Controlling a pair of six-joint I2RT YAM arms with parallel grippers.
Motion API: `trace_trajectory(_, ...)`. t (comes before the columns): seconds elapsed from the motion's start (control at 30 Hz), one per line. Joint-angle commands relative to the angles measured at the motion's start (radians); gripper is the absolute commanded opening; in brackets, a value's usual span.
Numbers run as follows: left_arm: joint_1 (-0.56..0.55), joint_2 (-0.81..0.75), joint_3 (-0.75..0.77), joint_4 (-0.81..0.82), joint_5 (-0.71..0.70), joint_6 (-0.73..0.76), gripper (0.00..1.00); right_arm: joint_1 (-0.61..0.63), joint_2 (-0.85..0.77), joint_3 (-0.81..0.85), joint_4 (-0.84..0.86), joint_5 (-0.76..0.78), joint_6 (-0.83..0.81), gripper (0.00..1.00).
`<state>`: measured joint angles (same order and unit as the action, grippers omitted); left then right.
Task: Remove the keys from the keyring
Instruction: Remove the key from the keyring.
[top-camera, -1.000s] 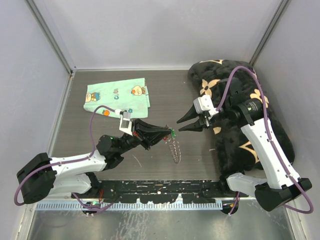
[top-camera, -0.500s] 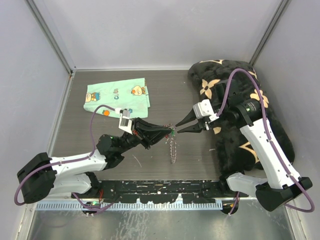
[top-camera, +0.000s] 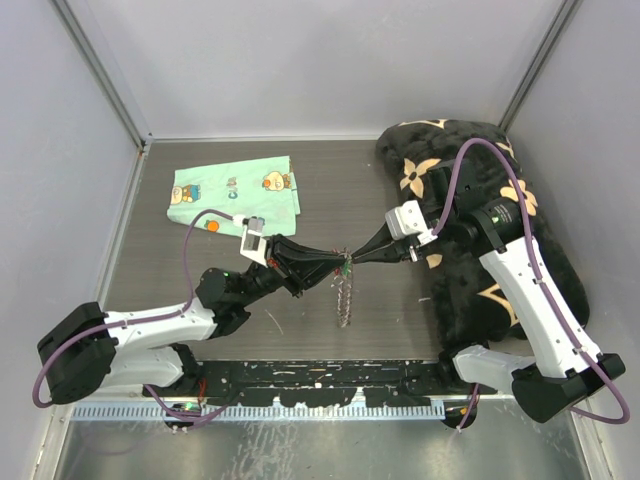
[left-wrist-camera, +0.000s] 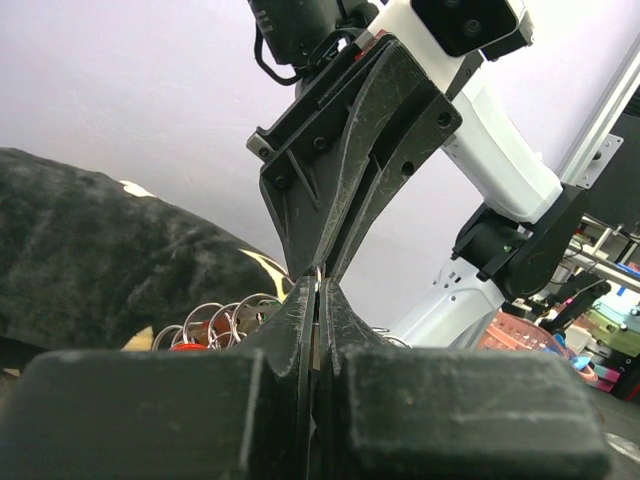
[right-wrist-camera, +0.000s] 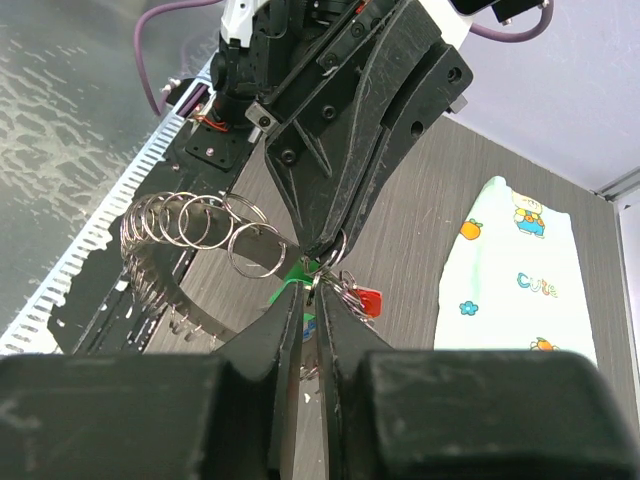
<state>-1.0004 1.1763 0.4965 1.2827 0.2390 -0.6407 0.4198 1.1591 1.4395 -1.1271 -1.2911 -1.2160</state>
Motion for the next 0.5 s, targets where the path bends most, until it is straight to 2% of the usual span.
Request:
trace_trajectory(0.0,-0.001,-0.008,0.055,0.124,-0.027,-0.012,0.00,0.007,-0.011,0.018,-0.003,-0.004,-0.022,0.13)
trace_trajectory(0.2,-0.002,-0.015,0.048,0.125,-0.056,-0.023,0.00,0.007,-0.017,0.021,-0.018,0.000,-0.039,0.05)
trace_trajectory(0.47,-0.014,0.007,0.057,0.147,-0.091,-0.035,0.00,0.012,-0.019,0.000,-0.021,-0.009,-0.059,0.06)
